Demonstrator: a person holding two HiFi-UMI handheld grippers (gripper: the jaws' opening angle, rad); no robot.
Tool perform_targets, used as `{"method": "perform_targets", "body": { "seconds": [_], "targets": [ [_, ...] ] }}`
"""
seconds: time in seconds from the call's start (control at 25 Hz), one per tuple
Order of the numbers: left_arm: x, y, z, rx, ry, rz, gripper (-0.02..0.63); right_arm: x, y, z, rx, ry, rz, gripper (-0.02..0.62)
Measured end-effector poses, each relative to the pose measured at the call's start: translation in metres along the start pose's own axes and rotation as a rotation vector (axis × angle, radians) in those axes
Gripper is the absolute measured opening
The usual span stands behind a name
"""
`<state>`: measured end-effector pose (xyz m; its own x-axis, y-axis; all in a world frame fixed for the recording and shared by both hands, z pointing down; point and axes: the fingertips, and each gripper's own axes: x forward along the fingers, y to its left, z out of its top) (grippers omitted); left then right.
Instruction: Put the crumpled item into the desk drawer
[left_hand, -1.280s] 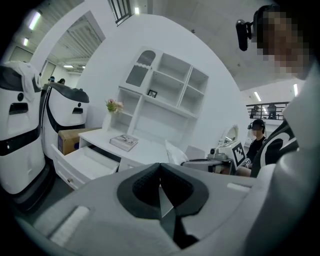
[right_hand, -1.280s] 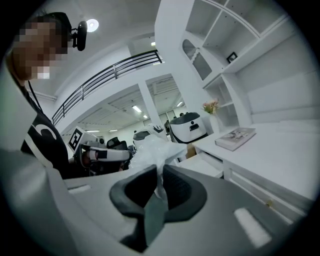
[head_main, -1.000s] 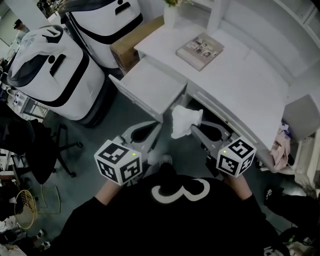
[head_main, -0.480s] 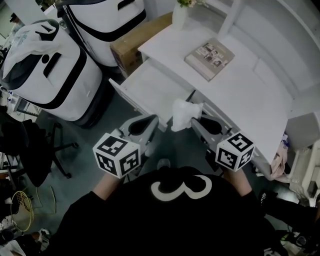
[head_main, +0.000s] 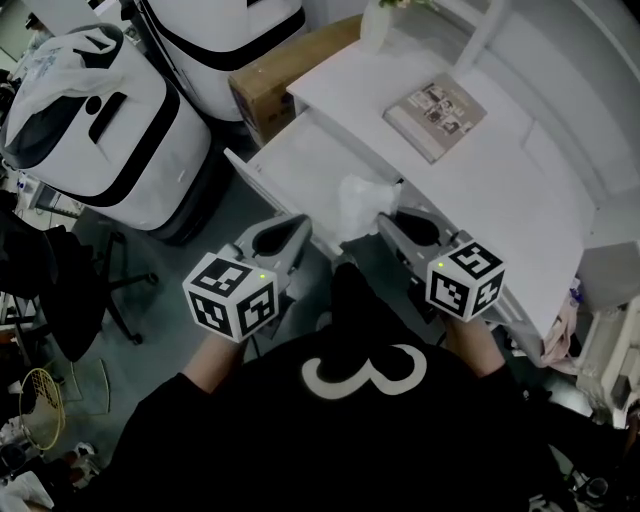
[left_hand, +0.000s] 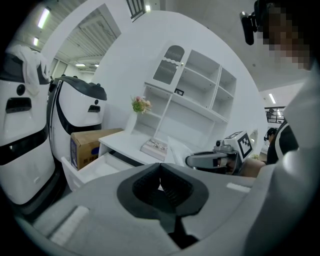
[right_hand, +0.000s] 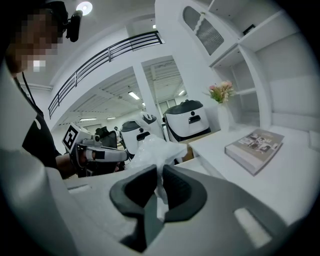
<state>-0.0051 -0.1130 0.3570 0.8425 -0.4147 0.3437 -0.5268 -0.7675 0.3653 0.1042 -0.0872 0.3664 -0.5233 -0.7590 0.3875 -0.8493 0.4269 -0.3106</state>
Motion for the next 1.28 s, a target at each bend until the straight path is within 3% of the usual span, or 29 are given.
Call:
{"method": "perform_targets", "body": {
  "seconds": [0.72,1.28],
  "targets": [
    [0.037,0.104,0.002,-0.112,0.051,0.169,0.011,0.121,-0.059,0.001,0.04,0.161,0.102,0.04],
    [0.049,0.161,-0.003,-0.195,0.059,0.248,0.011,0.215,-0.086,-0.026,-0.01,0.345,0.149,0.041]
  ]
}}
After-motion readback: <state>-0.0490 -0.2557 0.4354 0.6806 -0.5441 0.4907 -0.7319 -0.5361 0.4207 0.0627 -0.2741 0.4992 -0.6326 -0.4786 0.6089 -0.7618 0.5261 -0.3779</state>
